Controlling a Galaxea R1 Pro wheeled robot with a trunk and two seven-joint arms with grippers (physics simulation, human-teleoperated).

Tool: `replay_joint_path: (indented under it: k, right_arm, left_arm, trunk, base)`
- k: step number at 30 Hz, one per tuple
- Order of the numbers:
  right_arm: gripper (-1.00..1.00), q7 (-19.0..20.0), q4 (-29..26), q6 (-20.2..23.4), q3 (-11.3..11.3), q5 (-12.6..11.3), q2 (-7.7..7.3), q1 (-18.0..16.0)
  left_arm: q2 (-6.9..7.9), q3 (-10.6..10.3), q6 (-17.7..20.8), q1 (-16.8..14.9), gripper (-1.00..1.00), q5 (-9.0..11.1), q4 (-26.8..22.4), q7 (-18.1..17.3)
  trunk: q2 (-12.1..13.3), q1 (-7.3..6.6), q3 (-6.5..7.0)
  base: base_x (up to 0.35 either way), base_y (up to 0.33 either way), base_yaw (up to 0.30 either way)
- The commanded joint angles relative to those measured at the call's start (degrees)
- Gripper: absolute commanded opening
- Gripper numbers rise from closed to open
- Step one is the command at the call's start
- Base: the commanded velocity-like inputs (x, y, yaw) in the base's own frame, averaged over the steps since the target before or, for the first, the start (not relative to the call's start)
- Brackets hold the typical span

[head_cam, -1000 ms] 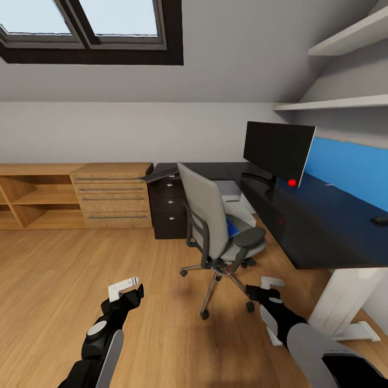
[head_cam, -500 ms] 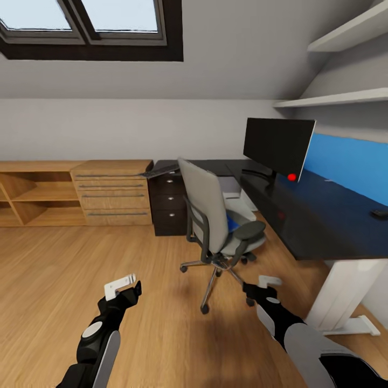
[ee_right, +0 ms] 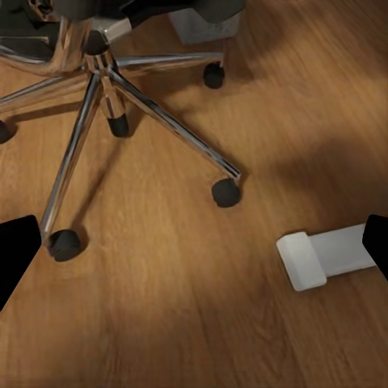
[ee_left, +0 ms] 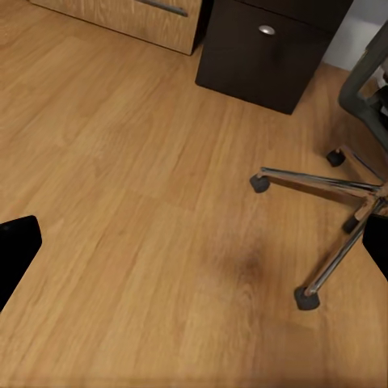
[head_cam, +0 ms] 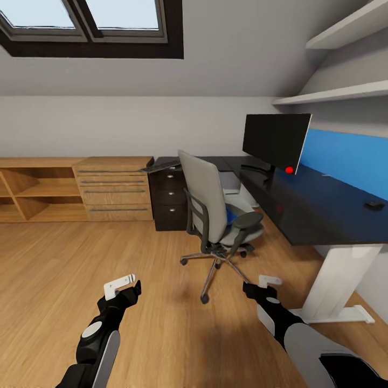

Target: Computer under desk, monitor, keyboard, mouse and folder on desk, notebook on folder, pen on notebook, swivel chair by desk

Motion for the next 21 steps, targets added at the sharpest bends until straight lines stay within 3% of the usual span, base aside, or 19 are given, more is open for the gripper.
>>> replay_joint_path:
  k: [1, 21]
  right_arm:
    - [1.00, -0.05, 0.05, -0.39, 0.01, -0.60, 0.02, -0.04]
    - [1.00, -0.04, 0.19, -1.56, -0.08, -0.51, -0.15, -0.04]
  left_arm:
    - [-0.02, 0.02, 0.20, -0.03, 1.00, 0.60, -0.08, 0.32]
    - [-0.02, 0.09, 0.22, -0.03, 1.00, 0.60, -0.14, 0.32]
  trunk:
    - [-0.44, 0.21, -0.24]
    - [-8.46, 4.61, -3.83]
  base:
    - [-0.015, 0.000, 0.000]
    - [-0.001, 0.000, 0.000]
